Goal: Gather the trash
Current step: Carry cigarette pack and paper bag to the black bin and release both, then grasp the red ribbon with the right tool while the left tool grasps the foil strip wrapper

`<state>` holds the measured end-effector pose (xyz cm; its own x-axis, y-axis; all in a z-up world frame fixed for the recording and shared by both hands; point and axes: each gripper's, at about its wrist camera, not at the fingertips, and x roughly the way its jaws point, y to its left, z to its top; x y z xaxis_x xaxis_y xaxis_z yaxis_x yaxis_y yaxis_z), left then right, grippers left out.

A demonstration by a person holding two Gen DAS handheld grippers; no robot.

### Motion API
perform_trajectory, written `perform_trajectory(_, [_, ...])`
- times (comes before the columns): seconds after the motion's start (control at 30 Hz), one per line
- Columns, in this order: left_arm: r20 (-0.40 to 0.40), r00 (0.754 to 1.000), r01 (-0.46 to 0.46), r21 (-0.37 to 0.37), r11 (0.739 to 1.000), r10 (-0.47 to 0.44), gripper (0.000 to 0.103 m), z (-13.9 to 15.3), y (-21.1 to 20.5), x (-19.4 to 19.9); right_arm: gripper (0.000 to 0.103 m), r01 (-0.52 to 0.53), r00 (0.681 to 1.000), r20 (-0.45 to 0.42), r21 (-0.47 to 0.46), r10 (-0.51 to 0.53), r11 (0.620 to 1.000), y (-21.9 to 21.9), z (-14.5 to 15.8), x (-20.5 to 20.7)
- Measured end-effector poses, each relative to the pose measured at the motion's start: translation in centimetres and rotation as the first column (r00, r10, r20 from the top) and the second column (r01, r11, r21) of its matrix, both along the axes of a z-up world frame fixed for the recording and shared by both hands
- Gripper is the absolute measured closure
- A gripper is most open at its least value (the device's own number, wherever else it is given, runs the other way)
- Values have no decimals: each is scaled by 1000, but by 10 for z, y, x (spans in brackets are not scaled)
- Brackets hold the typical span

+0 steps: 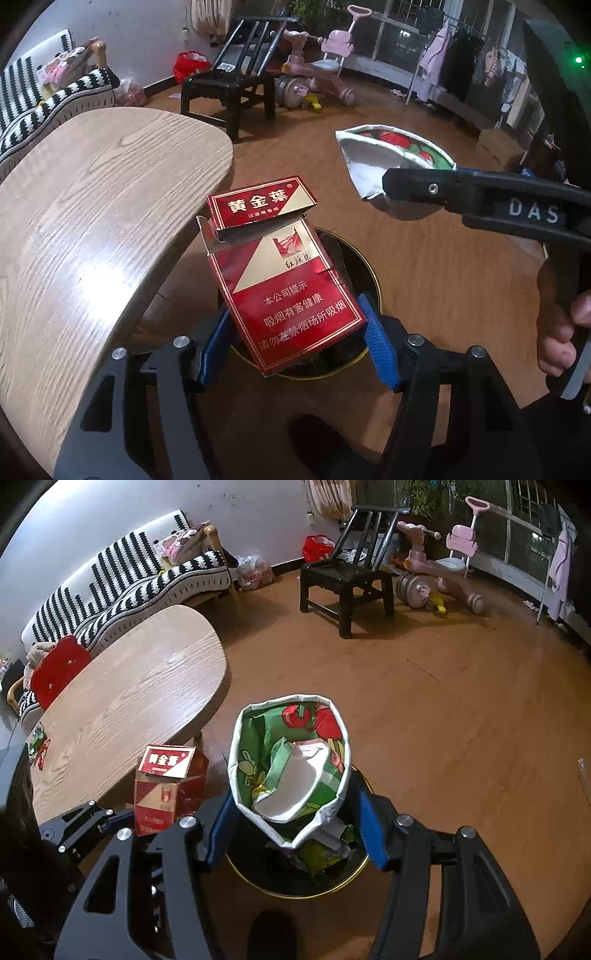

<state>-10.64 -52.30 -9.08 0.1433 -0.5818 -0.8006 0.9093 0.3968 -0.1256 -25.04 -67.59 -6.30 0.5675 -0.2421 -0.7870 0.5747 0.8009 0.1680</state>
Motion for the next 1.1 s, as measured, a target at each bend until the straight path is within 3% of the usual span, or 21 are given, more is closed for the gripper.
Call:
perform_trajectory(0.27, [-22, 1000, 13, 7, 1000, -13, 39, -2, -3, 0, 44, 0, 1000, 3, -2, 0, 1000, 2, 3, 6])
perform_trajectory(0.4, [0, 1000, 18, -2, 1000, -18, 20, 0, -4, 1, 36, 16, 1000, -2, 1, -16, 1000, 0, 2, 6])
perform_trajectory(0.77, [22, 1000, 17, -14, 1000, -16, 20, 6, 4, 1, 35, 20, 1000, 10, -3, -20, 1000, 1, 8, 9])
perform_trajectory(0.9, [35, 999, -5, -42, 999, 7, 19, 21, 23, 8, 35, 16, 999, 39, -4, -15, 1000, 10, 22, 18])
perform_trajectory(0.97, [48, 998, -33, -61, 998, 35, 13, 33, 36, 15, 32, -3, 998, 55, -18, 4, 1000, 21, 32, 28])
perform_trajectory(1.1, [96, 985, -135, -106, 985, 145, 7, 58, 86, 43, 27, -85, 992, 87, -50, 89, 995, 62, 53, 62])
